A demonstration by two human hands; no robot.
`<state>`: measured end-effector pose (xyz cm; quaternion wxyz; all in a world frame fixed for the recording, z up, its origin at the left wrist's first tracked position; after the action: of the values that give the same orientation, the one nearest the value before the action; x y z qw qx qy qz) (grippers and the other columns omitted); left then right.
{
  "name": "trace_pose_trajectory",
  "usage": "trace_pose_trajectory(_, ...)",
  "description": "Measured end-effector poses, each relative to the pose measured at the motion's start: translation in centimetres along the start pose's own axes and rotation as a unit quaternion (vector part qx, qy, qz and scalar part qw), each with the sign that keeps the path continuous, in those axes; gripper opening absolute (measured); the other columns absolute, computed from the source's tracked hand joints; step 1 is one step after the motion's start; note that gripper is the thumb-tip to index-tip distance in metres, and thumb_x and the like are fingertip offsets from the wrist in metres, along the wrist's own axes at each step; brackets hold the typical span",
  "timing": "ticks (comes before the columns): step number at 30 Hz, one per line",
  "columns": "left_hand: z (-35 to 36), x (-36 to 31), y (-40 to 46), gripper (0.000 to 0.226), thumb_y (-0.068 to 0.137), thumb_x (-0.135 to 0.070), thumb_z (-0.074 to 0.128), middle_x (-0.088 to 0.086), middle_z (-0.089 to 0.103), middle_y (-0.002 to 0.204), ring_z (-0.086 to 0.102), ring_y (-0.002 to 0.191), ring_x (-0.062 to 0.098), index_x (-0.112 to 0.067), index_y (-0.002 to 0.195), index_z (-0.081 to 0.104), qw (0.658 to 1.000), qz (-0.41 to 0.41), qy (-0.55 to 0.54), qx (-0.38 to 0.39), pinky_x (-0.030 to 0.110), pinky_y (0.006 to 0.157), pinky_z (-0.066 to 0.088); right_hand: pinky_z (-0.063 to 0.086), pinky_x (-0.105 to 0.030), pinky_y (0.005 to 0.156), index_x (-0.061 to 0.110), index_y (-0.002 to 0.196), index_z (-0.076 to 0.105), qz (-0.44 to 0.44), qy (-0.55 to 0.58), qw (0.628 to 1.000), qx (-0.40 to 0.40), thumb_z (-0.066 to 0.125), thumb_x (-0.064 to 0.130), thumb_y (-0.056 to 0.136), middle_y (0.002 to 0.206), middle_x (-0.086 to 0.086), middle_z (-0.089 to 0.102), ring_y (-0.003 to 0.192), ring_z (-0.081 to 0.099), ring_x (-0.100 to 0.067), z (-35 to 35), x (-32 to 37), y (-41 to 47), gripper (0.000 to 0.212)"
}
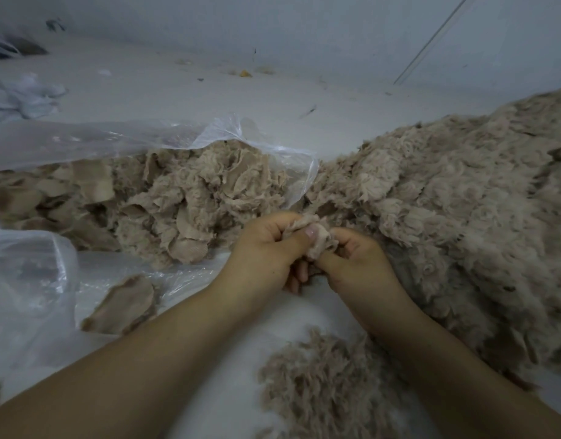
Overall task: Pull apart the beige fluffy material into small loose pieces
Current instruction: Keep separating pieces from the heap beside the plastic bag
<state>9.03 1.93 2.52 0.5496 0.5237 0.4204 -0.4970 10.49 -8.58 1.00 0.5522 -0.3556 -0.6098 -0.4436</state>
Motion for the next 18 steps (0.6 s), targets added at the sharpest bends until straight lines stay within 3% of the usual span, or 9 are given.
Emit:
trace_pose_trajectory(2, -0.6, 0.0, 0.1, 0.025, 0.098, -0.014, 0.053, 0.015, 0.051, 0.052, 0.043, 0.044, 0.024, 0.004, 0.086, 0.063, 0.999, 0.004, -0.034, -0.022, 0.026, 0.043, 0.038, 0.038, -0.013, 0.04, 0.016, 0.075, 0.07, 0.026, -0.003, 0.999, -0.036, 0.059, 0.005, 0.093, 0.053, 0.004, 0.06, 0.04, 0.049, -0.002, -0.7, -0.7, 0.1, 0.024)
trace_pose_trajectory(4, -1.2, -0.1, 0.3, 0.023, 0.096, -0.017, 0.056, 0.015, 0.051, 0.055, 0.044, 0.045, 0.024, -0.002, 0.08, 0.063, 0.997, 0.012, -0.066, -0.04, 0.026, 0.044, 0.037, 0.03, -0.016, 0.037, 0.026, 0.073, 0.072, 0.053, -0.003, 0.997, -0.062, 0.06, 0.015, 0.088, 0.046, 0.007, 0.049, 0.037, 0.035, -0.005, -1.3, -1.4, 0.3, 0.022)
trace_pose_trajectory(7, -1.4, -0.1, 0.4, 0.02, 0.089, -0.022, 0.056, 0.012, 0.049, 0.057, 0.047, 0.045, 0.021, -0.015, 0.073, 0.066, 0.994, 0.014, -0.103, -0.041, 0.025, 0.041, 0.037, 0.027, -0.019, 0.038, 0.035, 0.073, 0.072, 0.074, 0.01, 0.993, -0.088, 0.058, 0.028, 0.081, 0.045, 0.005, 0.04, 0.04, 0.03, -0.01, -1.8, -1.8, 0.4, 0.018)
trace_pose_trajectory(12, -0.8, -0.7, -0.1, 0.036, 0.091, -0.022, 0.048, -0.004, 0.047, 0.049, 0.043, 0.044, 0.017, -0.024, 0.059, 0.064, 0.99, 0.026, -0.133, -0.029, 0.023, 0.039, 0.031, 0.028, -0.018, 0.038, 0.025, 0.079, 0.068, 0.093, 0.032, 0.987, -0.125, 0.058, 0.018, 0.094, 0.048, 0.003, 0.04, 0.039, 0.033, -0.008, -2.5, -2.5, 0.3, 0.019)
trace_pose_trajectory(15, -1.4, -1.2, -0.2, 0.039, 0.095, -0.018, 0.046, 0.001, 0.037, 0.05, 0.042, 0.043, 0.018, -0.021, 0.058, 0.059, 0.985, 0.031, -0.165, -0.038, 0.022, 0.04, 0.031, 0.028, -0.018, 0.037, 0.017, 0.089, 0.056, 0.117, 0.095, 0.976, -0.155, 0.053, 0.009, 0.098, 0.051, 0.003, 0.037, 0.039, 0.033, -0.007, -3.1, -2.9, 0.2, 0.012)
trace_pose_trajectory(18, -1.3, -0.9, -0.1, 0.028, 0.094, -0.017, 0.053, 0.007, 0.042, 0.052, 0.045, 0.044, 0.022, -0.013, 0.068, 0.063, 0.988, 0.02, -0.147, -0.031, 0.024, 0.041, 0.035, 0.03, -0.019, 0.037, 0.01, 0.104, 0.057, 0.098, 0.082, 0.98, -0.155, 0.055, 0.008, 0.097, 0.05, 0.002, 0.043, 0.039, 0.036, -0.007, -3.1, -2.6, 0.0, 0.007)
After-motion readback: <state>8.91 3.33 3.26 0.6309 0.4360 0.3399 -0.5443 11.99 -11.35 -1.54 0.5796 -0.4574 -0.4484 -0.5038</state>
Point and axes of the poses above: each hand's wrist, its own y-axis towards the middle knuckle, its own z-axis out of the palm, x = y × z, the point moved 9 cm from there along y, towards the middle knuckle
